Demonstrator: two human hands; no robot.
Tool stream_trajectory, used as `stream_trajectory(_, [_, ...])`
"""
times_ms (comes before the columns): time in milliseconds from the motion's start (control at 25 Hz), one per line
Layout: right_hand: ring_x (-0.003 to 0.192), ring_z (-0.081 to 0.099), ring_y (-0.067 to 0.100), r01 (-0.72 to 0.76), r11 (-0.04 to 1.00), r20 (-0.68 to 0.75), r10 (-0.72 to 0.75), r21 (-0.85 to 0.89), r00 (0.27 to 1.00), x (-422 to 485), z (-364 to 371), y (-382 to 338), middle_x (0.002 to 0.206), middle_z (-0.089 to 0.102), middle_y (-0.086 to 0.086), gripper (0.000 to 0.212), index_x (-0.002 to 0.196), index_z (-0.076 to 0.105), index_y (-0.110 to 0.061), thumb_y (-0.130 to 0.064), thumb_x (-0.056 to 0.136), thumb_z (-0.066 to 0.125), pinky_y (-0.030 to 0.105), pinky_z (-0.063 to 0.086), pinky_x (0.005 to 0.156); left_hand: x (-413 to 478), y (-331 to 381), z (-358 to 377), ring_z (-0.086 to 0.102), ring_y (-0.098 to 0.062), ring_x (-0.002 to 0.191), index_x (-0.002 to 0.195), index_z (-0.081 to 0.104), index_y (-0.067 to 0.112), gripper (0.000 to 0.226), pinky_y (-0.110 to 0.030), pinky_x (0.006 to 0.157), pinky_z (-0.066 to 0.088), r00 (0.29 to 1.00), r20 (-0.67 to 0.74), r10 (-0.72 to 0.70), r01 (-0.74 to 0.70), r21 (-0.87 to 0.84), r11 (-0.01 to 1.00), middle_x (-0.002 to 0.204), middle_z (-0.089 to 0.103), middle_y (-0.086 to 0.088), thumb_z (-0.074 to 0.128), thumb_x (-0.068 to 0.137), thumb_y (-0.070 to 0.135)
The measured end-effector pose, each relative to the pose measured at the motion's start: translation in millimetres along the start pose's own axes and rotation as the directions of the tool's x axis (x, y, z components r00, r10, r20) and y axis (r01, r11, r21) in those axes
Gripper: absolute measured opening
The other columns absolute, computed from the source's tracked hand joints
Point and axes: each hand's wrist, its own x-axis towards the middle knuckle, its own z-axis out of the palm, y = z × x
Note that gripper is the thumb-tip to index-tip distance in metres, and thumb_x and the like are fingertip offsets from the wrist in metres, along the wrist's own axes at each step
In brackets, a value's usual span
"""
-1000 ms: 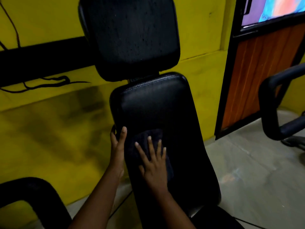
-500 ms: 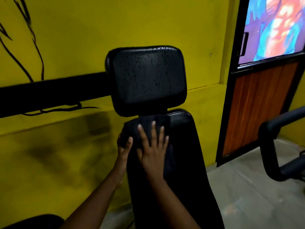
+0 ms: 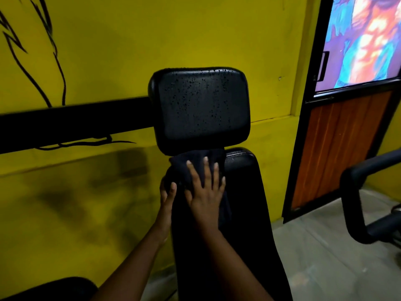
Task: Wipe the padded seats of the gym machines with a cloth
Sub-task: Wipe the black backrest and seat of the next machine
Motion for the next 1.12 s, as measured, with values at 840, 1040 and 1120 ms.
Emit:
stream_trajectory(840, [0.145, -0.007, 0.012, 0.065, 0.943, -0.097, -0.035, 0.326, 0.995, 149.2, -23.8, -76.8, 0.157, 0.005, -0.008, 0.068, 0.14, 0.006, -0.057, -0.035, 0.082, 0.033, 0.043, -0.008, 0.115, 95.3, 184.0, 18.8, 0.026, -0.01, 0.138, 0.14, 0.03, 0.033, 0.099, -0.036, 0.115, 0.019, 0.948, -0.069, 0.311, -0.304, 0.088, 0.948, 0.152, 0.023, 0.01, 0.029, 0.061, 0.092])
stream_trajectory(1040, [0.145, 0.008, 0.013, 0.168, 0.971, -0.27, -0.118, 0.17, 0.956, 190.8, -11.9, -23.1, 0.154, 0.022, -0.004, 0.058, 0.142, 0.022, -0.048, -0.037, 0.085, 0.033, 0.041, 0.002, 0.115, 120.5, 166.7, 29.9, 0.036, -0.013, 0.134, 0.136, 0.035, 0.038, 0.098, -0.037, 0.109, 0.033, 0.856, -0.154, 0.493, -0.476, 0.139, 0.869, 0.147, 0.036, 0.008, 0.025, 0.057, 0.095])
stream_trajectory(1120, [0.143, 0.01, 0.012, 0.042, 0.976, -0.308, 0.026, 0.212, 0.951, 212.2, -22.0, -2.1, 0.153, 0.024, -0.004, 0.056, 0.139, 0.025, -0.047, -0.036, 0.084, 0.033, 0.047, 0.009, 0.112, 119.1, 165.4, 31.4, 0.036, -0.011, 0.133, 0.131, 0.033, 0.043, 0.078, -0.031, 0.103, 0.033, 0.848, -0.175, 0.501, -0.479, 0.152, 0.864, 0.142, 0.037, 0.011, 0.024, 0.067, 0.086])
